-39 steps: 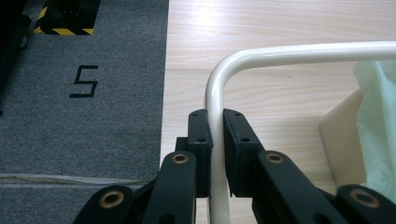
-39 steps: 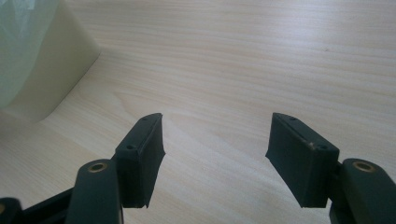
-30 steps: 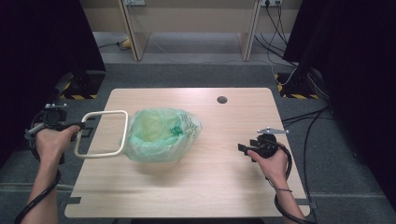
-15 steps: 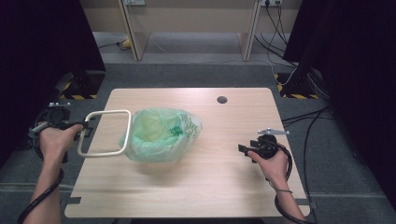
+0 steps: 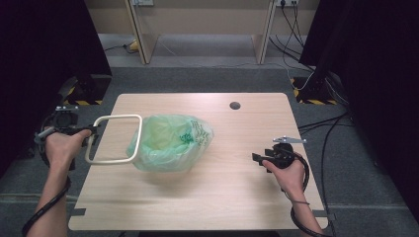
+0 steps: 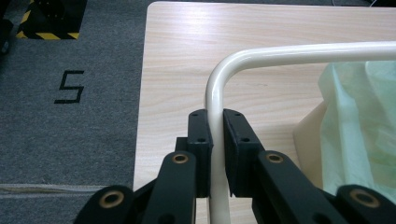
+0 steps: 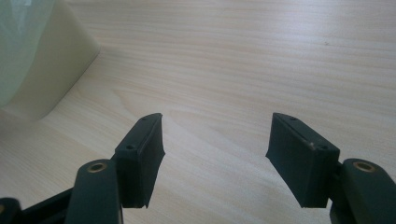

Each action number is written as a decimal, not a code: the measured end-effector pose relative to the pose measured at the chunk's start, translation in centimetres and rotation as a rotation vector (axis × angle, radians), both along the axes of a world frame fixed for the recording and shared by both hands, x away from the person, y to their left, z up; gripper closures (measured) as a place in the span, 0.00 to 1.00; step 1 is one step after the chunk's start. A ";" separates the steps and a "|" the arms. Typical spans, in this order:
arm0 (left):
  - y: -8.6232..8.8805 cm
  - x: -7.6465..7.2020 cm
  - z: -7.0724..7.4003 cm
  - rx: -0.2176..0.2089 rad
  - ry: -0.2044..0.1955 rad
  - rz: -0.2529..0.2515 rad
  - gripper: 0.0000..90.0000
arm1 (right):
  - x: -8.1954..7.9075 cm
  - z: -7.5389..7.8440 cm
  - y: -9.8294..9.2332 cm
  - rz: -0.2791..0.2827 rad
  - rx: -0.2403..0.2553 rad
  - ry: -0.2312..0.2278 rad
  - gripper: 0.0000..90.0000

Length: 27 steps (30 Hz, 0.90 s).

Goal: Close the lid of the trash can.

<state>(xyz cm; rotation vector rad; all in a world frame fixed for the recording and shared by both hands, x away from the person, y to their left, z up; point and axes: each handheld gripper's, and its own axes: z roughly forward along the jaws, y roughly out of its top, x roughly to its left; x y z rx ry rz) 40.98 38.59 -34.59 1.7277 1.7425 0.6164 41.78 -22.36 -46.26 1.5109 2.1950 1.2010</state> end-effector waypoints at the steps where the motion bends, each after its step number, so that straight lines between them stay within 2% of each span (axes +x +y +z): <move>1: -0.1 0.0 0.0 -0.002 -0.002 -0.001 0.91 | 0.0 0.0 0.0 -0.001 0.001 0.000 0.40; 27: -1.8 0.7 0.5 -0.003 0.001 -0.031 0.91 | -0.1 0.0 -0.1 -0.003 0.007 0.002 0.40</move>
